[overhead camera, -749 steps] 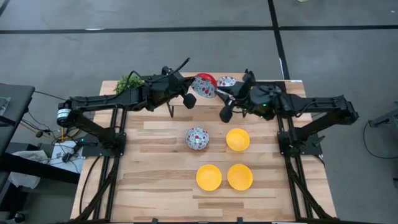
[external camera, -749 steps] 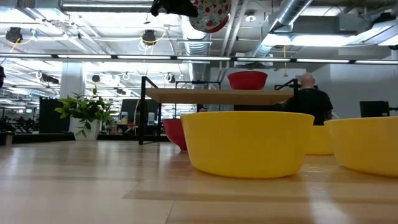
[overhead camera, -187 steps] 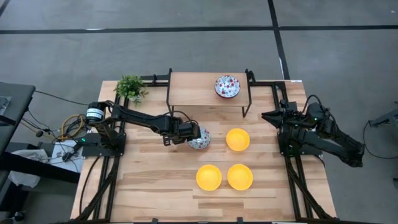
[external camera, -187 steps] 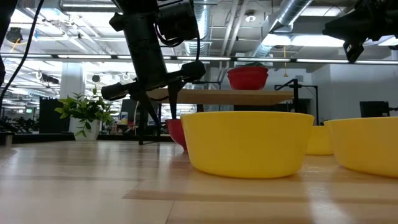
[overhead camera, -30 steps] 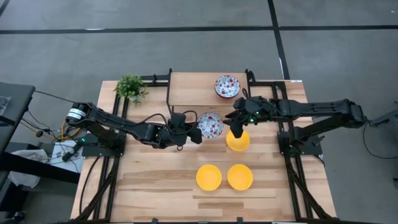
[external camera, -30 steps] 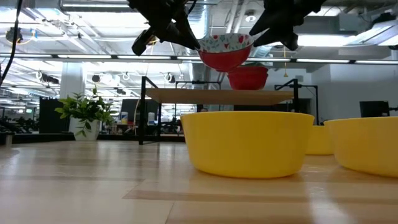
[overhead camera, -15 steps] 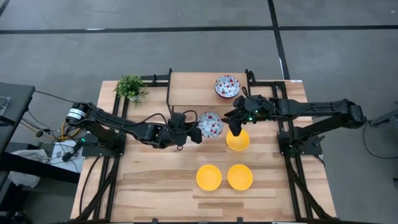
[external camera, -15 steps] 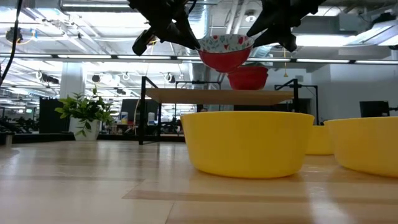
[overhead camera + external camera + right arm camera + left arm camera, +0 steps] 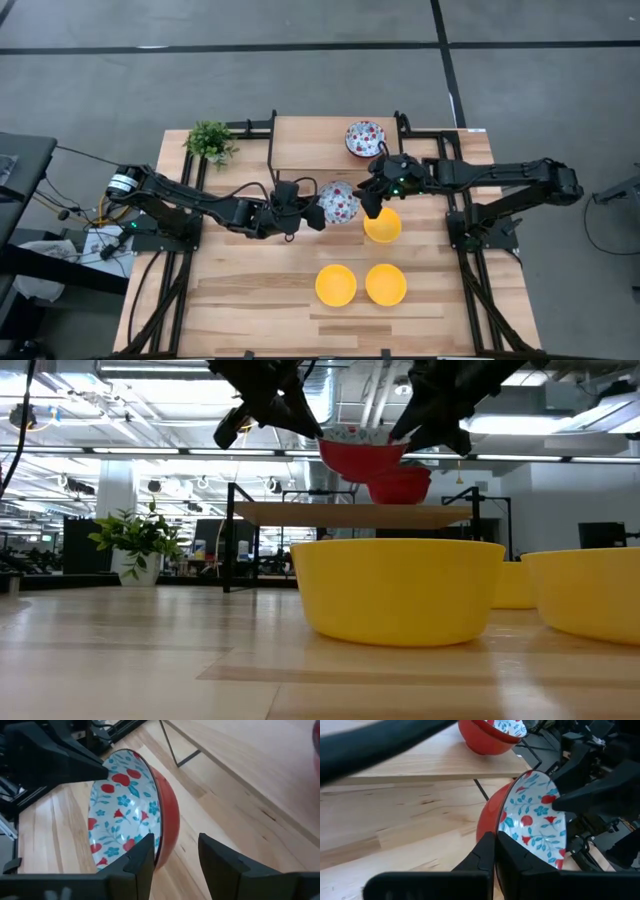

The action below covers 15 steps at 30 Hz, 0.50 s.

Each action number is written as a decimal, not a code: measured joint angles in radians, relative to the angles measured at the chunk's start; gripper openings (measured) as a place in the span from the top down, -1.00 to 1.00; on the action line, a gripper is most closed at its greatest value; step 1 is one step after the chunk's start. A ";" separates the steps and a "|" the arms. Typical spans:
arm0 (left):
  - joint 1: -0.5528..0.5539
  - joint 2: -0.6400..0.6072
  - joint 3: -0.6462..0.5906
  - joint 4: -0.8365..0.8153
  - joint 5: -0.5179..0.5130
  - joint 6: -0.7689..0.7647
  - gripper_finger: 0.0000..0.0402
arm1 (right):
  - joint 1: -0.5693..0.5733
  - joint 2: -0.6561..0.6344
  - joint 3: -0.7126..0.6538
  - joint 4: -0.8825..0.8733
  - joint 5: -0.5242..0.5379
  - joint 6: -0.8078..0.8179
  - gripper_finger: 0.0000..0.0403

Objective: Pick & Place Mini bowls
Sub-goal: Stack the white bowl on top of the white bowls on the shelf

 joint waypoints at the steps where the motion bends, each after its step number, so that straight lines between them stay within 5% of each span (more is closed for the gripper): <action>1: 0.000 0.000 0.000 0.001 0.000 0.000 0.98 | -0.003 0.000 0.000 0.000 0.000 0.000 0.32; 15: 0.000 0.000 0.000 0.013 -0.002 0.000 0.98 | -0.019 0.043 0.000 0.057 0.006 0.000 0.40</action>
